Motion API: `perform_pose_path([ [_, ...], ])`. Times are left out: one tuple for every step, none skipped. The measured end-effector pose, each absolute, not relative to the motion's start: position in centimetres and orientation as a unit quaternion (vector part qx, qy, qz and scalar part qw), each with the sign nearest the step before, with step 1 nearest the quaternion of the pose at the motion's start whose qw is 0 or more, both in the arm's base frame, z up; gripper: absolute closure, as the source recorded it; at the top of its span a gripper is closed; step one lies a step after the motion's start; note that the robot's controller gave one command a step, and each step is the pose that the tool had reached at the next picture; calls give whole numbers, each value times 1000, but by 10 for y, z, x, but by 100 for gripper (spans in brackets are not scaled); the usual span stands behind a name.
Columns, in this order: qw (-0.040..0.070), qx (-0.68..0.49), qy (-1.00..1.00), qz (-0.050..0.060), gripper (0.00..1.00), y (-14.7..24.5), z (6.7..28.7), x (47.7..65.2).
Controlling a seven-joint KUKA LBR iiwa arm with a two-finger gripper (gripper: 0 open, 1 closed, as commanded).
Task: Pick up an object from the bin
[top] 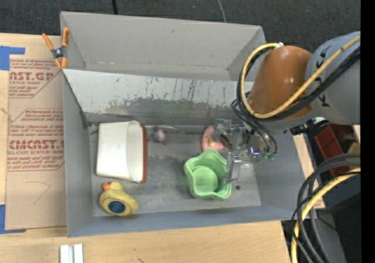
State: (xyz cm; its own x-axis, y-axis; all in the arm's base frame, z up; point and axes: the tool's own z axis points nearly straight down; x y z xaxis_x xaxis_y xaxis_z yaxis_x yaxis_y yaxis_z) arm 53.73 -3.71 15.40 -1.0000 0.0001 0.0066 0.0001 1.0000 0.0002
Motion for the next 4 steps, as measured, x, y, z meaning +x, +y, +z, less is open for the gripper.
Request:
perform_pose_path([
  [0,0,-1000,0,0,-37,158,539],
  [-3,22,-1000,1,0,-17,116,527],
  [-4,120,-993,1,100,9,76,531],
  [-4,120,-993,1,100,9,76,531],
])
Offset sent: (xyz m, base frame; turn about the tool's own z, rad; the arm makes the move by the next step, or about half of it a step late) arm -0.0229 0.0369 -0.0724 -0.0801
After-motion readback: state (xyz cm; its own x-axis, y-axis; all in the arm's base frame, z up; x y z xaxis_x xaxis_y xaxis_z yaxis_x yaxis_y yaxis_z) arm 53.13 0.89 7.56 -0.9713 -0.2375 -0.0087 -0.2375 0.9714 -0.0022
